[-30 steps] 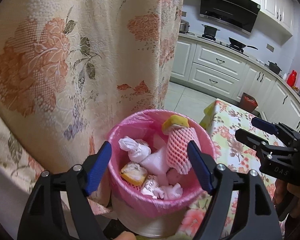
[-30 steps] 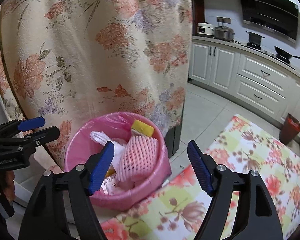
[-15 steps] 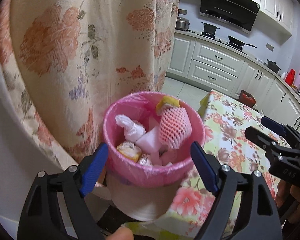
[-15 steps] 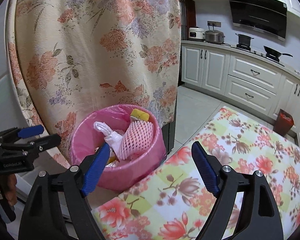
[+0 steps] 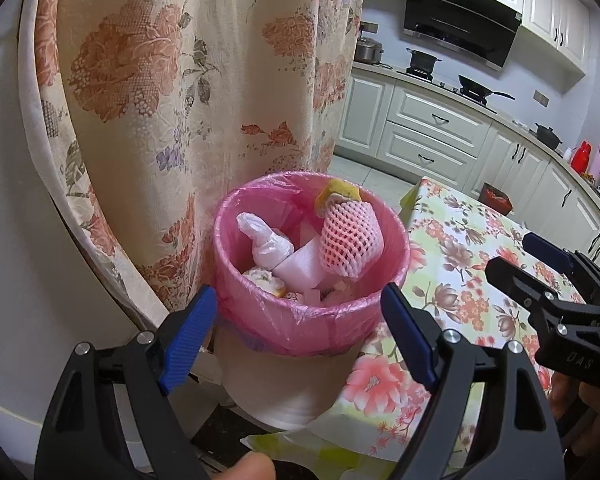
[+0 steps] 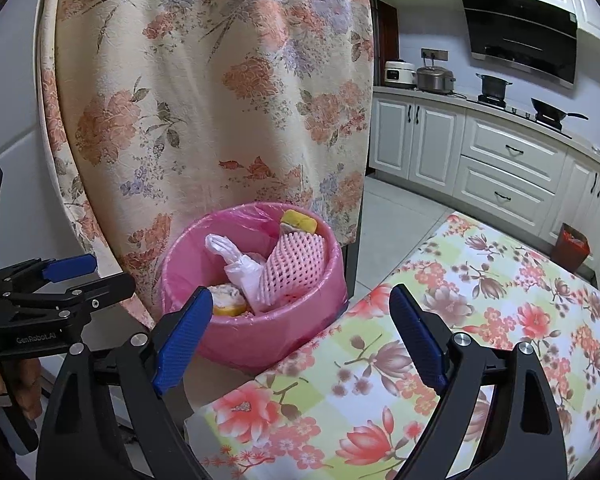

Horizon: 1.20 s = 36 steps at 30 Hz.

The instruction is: Collect trash

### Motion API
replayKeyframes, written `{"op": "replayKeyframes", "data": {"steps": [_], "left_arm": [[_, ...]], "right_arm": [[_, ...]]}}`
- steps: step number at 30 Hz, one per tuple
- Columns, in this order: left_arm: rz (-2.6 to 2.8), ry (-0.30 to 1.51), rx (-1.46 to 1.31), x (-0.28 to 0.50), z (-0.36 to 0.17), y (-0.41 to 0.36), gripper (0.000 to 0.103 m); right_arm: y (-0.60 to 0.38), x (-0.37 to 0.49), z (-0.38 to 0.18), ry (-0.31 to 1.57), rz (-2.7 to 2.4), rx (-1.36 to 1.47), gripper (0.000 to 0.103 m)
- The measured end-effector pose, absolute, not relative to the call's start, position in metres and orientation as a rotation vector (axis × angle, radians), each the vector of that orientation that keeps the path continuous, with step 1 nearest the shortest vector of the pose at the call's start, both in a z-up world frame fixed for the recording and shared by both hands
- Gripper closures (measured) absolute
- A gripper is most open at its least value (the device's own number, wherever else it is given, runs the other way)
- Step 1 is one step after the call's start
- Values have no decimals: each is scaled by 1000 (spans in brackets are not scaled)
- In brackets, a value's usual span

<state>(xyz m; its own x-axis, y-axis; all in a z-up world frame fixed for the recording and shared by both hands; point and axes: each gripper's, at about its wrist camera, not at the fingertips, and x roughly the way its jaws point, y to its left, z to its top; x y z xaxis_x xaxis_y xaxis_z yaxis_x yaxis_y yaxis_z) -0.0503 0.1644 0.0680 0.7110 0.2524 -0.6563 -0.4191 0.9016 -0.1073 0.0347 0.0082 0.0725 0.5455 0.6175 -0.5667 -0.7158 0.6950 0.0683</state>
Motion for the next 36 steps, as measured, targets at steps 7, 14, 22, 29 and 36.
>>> {"op": "replayKeyframes", "data": {"steps": [7,14,22,29,36], "left_arm": [[379,688,-262,-50,67,166,22],[379,685,-261,-49,68,166,22],[380,684,-262,-49,68,166,22],[377,684,-262,-47,68,167,22],[377,683,-260,-47,69,166,22]], "right_arm": [[9,34,73,602,798,-179,19],[8,35,73,602,797,-178,19],[9,37,74,600,796,-180,19],[9,38,74,600,796,-180,19],[9,38,74,600,795,-180,19]]}}
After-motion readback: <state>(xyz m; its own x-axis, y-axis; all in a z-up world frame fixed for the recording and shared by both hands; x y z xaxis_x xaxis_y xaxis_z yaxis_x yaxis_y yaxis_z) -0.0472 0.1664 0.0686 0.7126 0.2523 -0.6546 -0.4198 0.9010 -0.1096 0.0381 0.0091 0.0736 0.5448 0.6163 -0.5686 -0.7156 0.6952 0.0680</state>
